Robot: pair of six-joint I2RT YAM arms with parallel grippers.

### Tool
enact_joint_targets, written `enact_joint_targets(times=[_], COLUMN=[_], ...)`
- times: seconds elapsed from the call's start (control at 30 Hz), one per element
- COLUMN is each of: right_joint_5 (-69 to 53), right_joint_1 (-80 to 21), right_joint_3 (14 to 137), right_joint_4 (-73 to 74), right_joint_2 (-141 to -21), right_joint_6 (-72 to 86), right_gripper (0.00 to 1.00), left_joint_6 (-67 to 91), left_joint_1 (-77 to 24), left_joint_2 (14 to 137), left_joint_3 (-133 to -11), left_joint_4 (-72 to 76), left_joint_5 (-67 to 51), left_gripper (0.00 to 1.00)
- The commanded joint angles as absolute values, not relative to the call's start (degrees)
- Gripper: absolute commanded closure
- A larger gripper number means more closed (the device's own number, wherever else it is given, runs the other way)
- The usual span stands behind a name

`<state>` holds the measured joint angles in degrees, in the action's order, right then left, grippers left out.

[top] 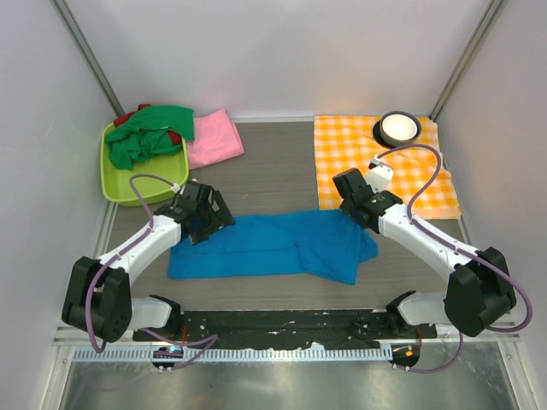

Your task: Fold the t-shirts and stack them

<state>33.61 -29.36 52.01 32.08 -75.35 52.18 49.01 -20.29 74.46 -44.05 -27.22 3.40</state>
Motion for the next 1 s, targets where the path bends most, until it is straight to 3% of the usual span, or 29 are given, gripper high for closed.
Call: enact_joint_targets(times=[0.0, 0.17, 0.37, 0.7, 0.77, 0.97], right_joint_5=[37.5, 38.8, 38.1, 32.0, 29.2, 15.1], right_joint_1=[-29.7, -29.6, -28.2, -28.2, -28.2, -28.5], right_joint_3=[59.8, 69.6, 89.6, 148.7, 150.6, 140.2], right_joint_4=[31.1, 31.0, 34.3, 50.2, 48.4, 38.8], right_joint_2=[-77.5, -89.1, -104.3, -141.1, -144.4, -145.1], right_joint_6=[49.4, 45.7, 42.3, 38.1, 38.1, 37.4], right_gripper=[0.99, 0.99, 0.99, 0.99, 0.99, 0.98], left_joint_6=[49.4, 52.2, 55.9, 55.9, 55.9, 56.0], left_joint_1=[-20.5, -20.5, -20.5, -20.6, -20.7, -20.7], left_joint_2=[72.2, 69.1, 62.1, 60.7, 61.3, 63.3], left_joint_3=[-46.3, -45.0, -42.5, -42.1, -42.1, -41.7], left_joint_4=[-26.7, -27.9, -28.7, -29.4, -29.1, -28.2], left_joint_5=[5.3, 8.2, 9.9, 8.8, 8.8, 9.5], left_gripper=[0.0, 0.0, 0.0, 0.0, 0.0, 0.0])
